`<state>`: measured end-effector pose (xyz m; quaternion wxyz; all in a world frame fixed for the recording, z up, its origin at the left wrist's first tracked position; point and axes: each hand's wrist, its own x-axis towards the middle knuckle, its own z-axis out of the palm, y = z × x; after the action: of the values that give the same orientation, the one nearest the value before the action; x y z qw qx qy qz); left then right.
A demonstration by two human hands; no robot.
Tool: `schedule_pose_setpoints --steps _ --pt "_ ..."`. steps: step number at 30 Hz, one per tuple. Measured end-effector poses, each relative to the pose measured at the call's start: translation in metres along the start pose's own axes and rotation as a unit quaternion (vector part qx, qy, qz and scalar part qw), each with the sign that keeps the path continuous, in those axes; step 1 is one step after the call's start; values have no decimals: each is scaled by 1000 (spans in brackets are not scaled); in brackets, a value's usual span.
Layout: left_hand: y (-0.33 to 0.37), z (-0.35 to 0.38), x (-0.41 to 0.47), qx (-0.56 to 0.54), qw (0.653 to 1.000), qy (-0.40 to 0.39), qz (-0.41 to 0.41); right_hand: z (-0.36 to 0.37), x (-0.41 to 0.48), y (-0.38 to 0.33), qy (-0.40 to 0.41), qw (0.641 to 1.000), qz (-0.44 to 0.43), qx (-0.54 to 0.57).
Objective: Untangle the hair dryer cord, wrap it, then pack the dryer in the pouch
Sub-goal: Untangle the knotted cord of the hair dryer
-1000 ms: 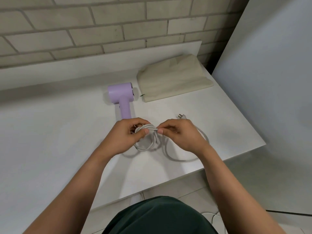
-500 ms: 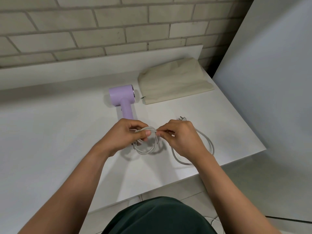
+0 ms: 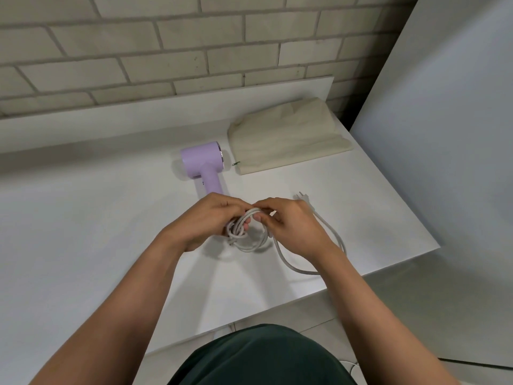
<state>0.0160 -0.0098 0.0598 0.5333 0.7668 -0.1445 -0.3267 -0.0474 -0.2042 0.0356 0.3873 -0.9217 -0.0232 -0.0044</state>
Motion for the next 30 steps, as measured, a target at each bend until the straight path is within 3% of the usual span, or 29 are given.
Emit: schedule_pose_setpoints --steps 5,8,11,14,16,19,22,24,26,28,30 --pt "-13 -12 2 -109 994 9 -23 4 -1 2 8 998 20 57" --pt "-18 -11 5 -180 981 70 -29 4 2 0 -23 996 6 88" --pt "-20 -2 8 -200 969 144 -8 5 6 2 -31 990 51 130" --pt "-24 5 8 -95 983 155 41 7 8 2 -11 991 75 106" --pt "-26 2 7 94 983 125 99 7 8 2 -19 994 67 88" --pt "-18 -10 11 316 930 63 174 4 6 1 -29 994 62 81" --pt "-3 -19 12 395 897 40 193 4 2 -3 -7 993 64 97" --pt "3 -17 10 455 866 85 188 5 2 -5 22 989 77 124" --pt "6 -11 8 454 852 175 193 6 2 -6 38 981 91 167" --pt "9 -7 6 368 876 254 181 8 3 -8 36 978 93 184" --pt "10 -6 11 293 901 285 147 8 3 -11 32 980 89 174"
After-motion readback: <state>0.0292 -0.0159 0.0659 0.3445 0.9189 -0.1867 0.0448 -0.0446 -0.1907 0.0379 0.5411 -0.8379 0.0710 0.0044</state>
